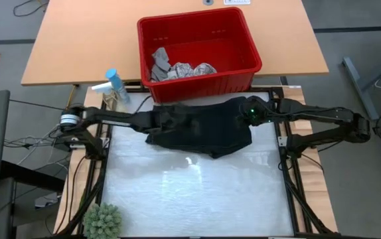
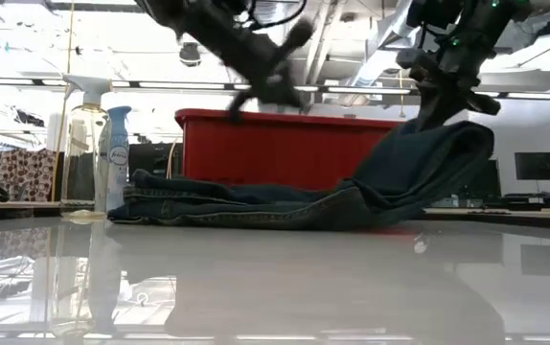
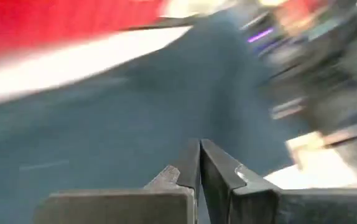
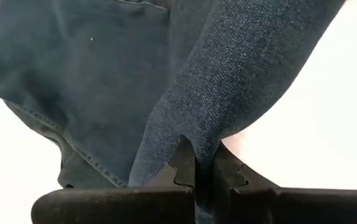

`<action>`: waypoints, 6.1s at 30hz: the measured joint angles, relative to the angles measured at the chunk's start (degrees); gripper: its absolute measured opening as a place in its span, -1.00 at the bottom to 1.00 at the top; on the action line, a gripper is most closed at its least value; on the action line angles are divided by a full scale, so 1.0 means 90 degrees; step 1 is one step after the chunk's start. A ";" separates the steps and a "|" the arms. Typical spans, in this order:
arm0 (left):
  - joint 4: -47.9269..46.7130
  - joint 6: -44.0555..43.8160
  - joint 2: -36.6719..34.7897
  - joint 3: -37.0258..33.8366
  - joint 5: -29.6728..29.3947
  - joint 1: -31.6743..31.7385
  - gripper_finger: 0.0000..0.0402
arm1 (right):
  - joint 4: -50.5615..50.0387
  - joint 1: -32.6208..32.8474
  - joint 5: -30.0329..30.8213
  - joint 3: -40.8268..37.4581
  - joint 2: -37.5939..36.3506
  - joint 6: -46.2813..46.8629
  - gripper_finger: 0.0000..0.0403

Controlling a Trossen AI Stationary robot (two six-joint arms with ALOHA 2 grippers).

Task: Fold Laundry from Bin
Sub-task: Fold the blue jeans

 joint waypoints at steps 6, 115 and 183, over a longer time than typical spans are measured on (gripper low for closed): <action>-0.2120 0.1334 -0.0377 -0.0419 -0.0519 -0.0042 -1.00 | -0.0024 -0.0055 0.0130 0.0000 0.0000 -0.0174 -0.82; 0.1532 0.3483 0.2598 0.1081 0.1243 0.0635 -1.00 | 0.0927 -0.0339 -0.0014 0.0595 -0.0053 -0.1415 -0.82; 0.1161 0.4399 0.3329 0.2342 0.0800 -0.0096 -1.00 | 0.0939 -0.0279 -0.0033 0.0585 -0.0046 -0.1708 -0.82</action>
